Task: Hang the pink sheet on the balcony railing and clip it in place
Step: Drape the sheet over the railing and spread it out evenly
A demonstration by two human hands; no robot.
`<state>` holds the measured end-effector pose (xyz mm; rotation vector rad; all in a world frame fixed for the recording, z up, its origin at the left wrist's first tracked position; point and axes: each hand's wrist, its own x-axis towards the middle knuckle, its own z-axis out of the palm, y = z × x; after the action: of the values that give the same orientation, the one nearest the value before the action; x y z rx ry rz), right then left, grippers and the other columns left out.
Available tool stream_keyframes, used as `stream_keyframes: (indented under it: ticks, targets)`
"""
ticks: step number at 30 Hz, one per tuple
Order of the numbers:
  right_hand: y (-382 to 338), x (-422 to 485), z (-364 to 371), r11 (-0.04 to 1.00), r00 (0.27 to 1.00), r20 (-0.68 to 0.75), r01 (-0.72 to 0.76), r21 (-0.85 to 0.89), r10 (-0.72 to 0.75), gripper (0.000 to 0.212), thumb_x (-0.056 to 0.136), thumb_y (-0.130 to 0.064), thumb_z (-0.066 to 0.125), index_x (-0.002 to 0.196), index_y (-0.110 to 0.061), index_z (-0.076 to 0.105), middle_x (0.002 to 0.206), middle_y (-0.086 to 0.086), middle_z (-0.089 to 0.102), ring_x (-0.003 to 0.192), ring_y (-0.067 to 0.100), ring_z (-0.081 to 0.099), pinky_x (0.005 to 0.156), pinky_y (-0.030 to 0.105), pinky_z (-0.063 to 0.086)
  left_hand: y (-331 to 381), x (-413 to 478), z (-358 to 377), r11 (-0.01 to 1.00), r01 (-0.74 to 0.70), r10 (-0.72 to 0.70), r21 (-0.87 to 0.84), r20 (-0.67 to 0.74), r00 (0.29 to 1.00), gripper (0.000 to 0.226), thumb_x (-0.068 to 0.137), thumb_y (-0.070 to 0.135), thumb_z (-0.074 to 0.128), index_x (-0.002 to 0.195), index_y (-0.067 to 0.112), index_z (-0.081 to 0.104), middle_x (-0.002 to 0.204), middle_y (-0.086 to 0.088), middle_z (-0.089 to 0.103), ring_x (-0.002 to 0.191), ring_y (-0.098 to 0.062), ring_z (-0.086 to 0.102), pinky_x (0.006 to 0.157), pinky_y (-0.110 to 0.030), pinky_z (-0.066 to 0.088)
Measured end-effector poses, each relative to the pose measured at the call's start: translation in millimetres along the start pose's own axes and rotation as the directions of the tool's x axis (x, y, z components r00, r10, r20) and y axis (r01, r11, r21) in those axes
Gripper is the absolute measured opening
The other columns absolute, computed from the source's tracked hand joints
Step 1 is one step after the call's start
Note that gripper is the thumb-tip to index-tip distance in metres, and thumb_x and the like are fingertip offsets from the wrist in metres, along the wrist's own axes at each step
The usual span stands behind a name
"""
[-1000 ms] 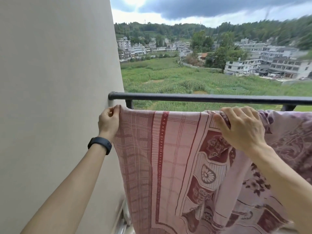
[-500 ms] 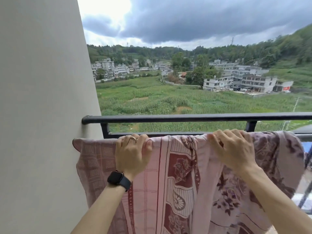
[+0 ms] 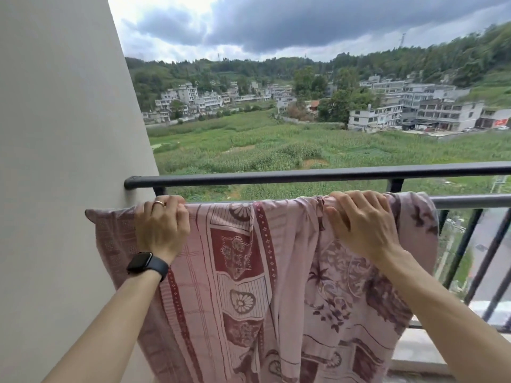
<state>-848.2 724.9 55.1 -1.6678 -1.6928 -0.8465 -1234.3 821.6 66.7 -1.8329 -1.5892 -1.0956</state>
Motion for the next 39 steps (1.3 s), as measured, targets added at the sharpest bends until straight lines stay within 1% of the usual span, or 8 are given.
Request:
stream_keyframes:
  ticks: [4,6,13,18,24,29,33,39]
  targets:
    - [8,0,0,0.996,0.989,-0.124,0.082,0.047,-0.076,0.029,0.102,-0.037,0.049,0.11,-0.018,0.069,0.097,-0.001,0.07,0.089,0.027,0.06,0.085,0.04,0.042,58,-14,6,0.994,-0.109,0.11,-0.024,0.052,0.993,0.037,0.098,0.038,0.034,0.101,0.021,0.067,0.093,-0.005,0.071,0.09,-0.026,0.059,0.099,-0.046,0.038]
    - [20,4,-6,0.992,0.982,-0.159,0.112,0.051,-0.102,0.03,0.104,-0.031,0.047,0.097,-0.013,0.07,0.087,0.002,0.07,0.082,0.027,0.062,0.079,0.04,0.043,65,-17,10,0.996,-0.087,0.088,-0.019,0.087,0.992,0.044,0.1,0.042,0.026,0.093,0.019,0.063,0.081,-0.006,0.066,0.082,-0.026,0.055,0.09,-0.043,0.038]
    - [134,-30,-47,0.958,0.956,-0.067,-0.286,0.015,0.286,0.045,0.104,-0.033,0.034,0.1,0.002,0.063,0.097,0.023,0.069,0.094,0.042,0.059,0.091,0.05,0.041,34,-7,9,0.999,-0.005,-0.001,0.034,0.148,0.989,0.052,0.099,0.043,0.018,0.094,0.013,0.06,0.088,-0.015,0.063,0.085,-0.032,0.053,0.08,-0.043,0.04]
    - [118,-40,-51,0.913,0.923,-0.007,-0.381,0.146,0.386,0.04,0.085,-0.03,0.045,0.118,-0.016,0.063,0.126,0.01,0.063,0.125,0.03,0.044,0.113,0.047,0.021,70,-7,2,0.986,0.163,-0.164,0.021,0.043,0.985,0.042,0.098,0.035,0.026,0.093,0.012,0.061,0.092,-0.019,0.067,0.089,-0.036,0.056,0.089,-0.047,0.038]
    - [76,-30,-33,0.954,0.96,0.119,-0.269,0.131,0.254,0.042,0.098,-0.051,0.036,0.133,-0.035,0.053,0.14,-0.007,0.051,0.141,0.018,0.03,0.116,0.054,-0.013,170,-31,5,0.979,-0.185,0.192,-0.082,0.086,0.978,0.043,0.101,0.047,0.034,0.113,0.016,0.061,0.105,-0.007,0.069,0.104,-0.03,0.06,0.106,-0.052,0.034]
    - [128,-49,-40,0.991,0.992,0.028,-0.12,-0.053,0.122,0.041,0.101,-0.052,0.033,0.133,-0.036,0.054,0.131,-0.003,0.056,0.128,0.023,0.046,0.11,0.054,0.019,152,-32,18,0.939,-0.345,0.342,-0.003,0.128,0.931,0.06,0.101,0.058,0.019,0.114,0.015,0.059,0.093,-0.009,0.061,0.085,-0.031,0.055,0.09,-0.046,0.038]
    - [162,-77,-40,0.98,0.988,0.0,-0.152,-0.126,0.153,0.045,0.1,-0.045,0.043,0.142,-0.03,0.046,0.15,0.001,0.041,0.143,0.025,0.033,0.113,0.055,0.016,130,-32,21,0.911,-0.408,0.397,0.066,0.14,0.907,0.056,0.102,0.054,0.025,0.129,0.014,0.054,0.105,-0.013,0.058,0.091,-0.035,0.054,0.087,-0.049,0.04]
    - [169,-71,-36,0.974,0.985,-0.116,-0.144,-0.177,0.125,0.041,0.102,-0.023,0.046,0.141,-0.033,0.049,0.144,-0.001,0.049,0.136,0.023,0.042,0.101,0.05,0.025,109,-23,12,0.878,-0.475,0.467,0.064,0.11,0.878,0.05,0.1,0.049,0.035,0.128,0.012,0.056,0.106,-0.014,0.064,0.092,-0.037,0.06,0.081,-0.051,0.045]
